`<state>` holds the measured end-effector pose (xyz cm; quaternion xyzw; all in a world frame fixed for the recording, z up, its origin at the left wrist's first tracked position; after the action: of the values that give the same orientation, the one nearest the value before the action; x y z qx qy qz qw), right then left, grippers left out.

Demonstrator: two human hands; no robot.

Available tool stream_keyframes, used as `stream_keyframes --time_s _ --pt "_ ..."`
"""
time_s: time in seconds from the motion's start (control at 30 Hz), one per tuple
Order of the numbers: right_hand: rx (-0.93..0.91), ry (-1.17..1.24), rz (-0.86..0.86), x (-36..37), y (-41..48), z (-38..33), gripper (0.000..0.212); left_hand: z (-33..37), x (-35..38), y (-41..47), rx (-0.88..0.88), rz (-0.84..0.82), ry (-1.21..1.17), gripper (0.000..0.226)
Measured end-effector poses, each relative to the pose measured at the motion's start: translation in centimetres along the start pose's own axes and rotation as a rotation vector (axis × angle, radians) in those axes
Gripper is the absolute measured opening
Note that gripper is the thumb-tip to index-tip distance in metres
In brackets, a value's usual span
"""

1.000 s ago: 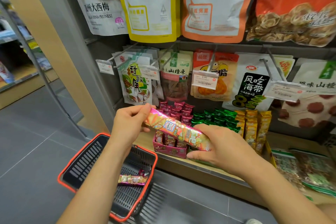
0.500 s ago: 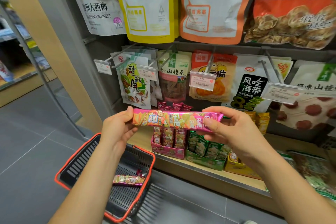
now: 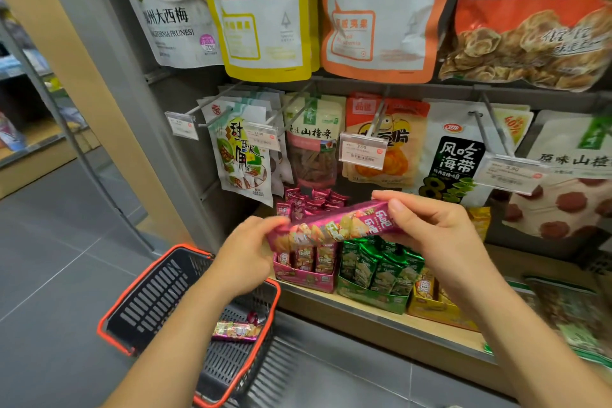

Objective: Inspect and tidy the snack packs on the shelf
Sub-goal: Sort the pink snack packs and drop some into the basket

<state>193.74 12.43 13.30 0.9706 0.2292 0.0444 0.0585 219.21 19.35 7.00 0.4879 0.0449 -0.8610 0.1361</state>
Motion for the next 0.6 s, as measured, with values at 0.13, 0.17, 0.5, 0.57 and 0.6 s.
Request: stream_keyframes --time_s 0.13,0.17,0.5,0.57,0.6 --pt "-0.090 -0.141 -0.018 0.8 0.1 -0.1 0.023 1.4 1.9 -0.2 0.121 -0.036 0.153 0.058" --pt "-0.109 -0.161 -0.016 0.9 0.1 -0.2 0.023 1.8 2.2 -0.2 0.143 -0.062 0.093 0.053" --pt "-0.070 -0.063 -0.094 1.6 0.6 0.0 0.012 2.1 2.1 -0.1 0.242 -0.145 0.347 0.044" --pt "-0.055 -0.055 -0.110 1.9 0.9 0.4 0.006 1.8 1.9 0.2 0.252 -0.169 0.384 0.044" --pt "-0.057 -0.087 -0.090 2.0 0.9 0.6 0.009 1.7 1.9 0.4 0.246 -0.185 0.388 0.043"
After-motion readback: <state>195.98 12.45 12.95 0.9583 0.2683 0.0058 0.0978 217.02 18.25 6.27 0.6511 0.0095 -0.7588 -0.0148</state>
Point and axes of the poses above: each hand's wrist, its own y-axis towards the middle knuckle, its own x-axis out of the palm, z = x × y, the point moved 4 cm from there along y, towards the middle knuckle, and after that the axes turned 4 degrees about y, right-handed, at the moved point
